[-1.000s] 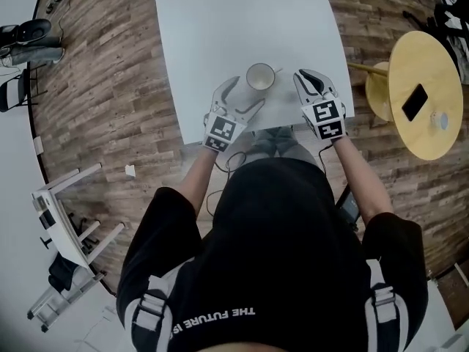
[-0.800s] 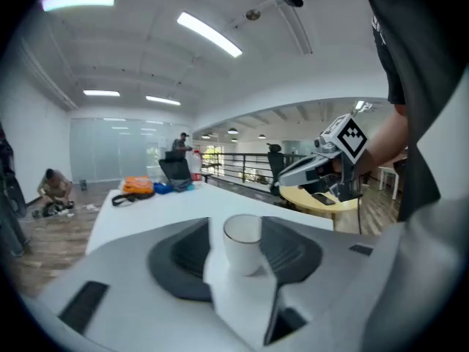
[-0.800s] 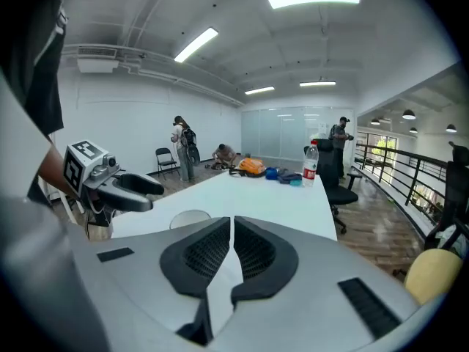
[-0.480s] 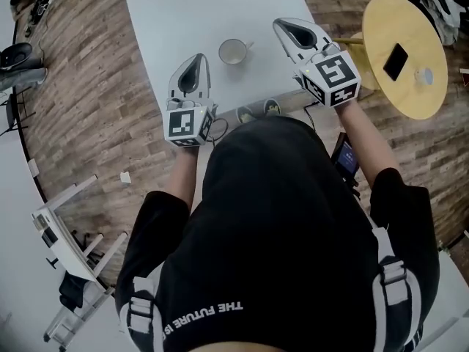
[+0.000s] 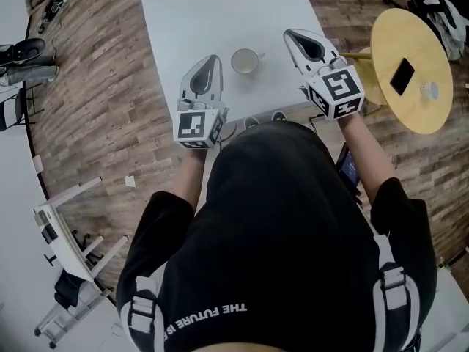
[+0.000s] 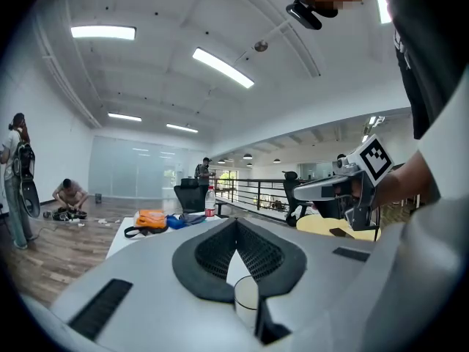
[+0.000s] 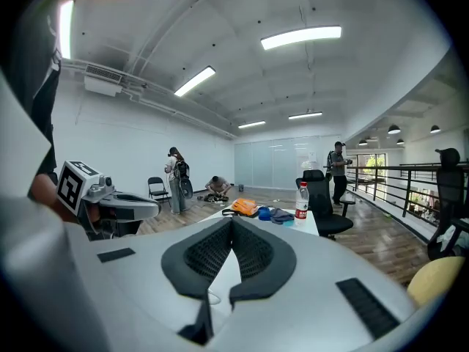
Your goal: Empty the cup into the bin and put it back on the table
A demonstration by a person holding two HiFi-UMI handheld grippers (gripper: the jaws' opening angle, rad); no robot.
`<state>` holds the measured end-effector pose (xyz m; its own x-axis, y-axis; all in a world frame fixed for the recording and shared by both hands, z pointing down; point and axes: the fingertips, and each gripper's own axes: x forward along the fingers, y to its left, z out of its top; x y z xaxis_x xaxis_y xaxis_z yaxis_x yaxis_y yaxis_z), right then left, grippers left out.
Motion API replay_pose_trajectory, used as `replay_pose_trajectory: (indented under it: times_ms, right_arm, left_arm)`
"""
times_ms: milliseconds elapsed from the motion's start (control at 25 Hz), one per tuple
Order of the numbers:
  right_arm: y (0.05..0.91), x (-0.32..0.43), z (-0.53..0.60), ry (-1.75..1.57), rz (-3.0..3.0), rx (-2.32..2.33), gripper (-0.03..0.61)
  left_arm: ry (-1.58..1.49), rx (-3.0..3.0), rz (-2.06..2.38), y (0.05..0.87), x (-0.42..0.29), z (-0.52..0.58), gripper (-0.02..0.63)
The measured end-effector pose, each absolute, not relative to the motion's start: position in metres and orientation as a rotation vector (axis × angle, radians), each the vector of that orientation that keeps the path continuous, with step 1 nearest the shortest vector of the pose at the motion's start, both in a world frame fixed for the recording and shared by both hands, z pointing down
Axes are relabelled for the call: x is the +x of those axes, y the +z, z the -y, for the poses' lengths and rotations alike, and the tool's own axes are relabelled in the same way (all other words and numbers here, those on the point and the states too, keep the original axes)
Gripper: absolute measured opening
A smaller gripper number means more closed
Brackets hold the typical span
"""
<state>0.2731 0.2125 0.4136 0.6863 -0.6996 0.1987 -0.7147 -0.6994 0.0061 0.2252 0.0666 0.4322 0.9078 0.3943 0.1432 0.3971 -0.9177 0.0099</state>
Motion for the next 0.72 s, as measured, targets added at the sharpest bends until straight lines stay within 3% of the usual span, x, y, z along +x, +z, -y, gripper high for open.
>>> replay_pose_trajectory:
  times_ms: [720]
  right_arm:
    - [0.421, 0.270, -0.200, 0.298, 1.178, 2.763, 0.017]
  left_arm:
    - [-0.257, -3.038, 0.636, 0.437, 0.208, -0.058, 0.021]
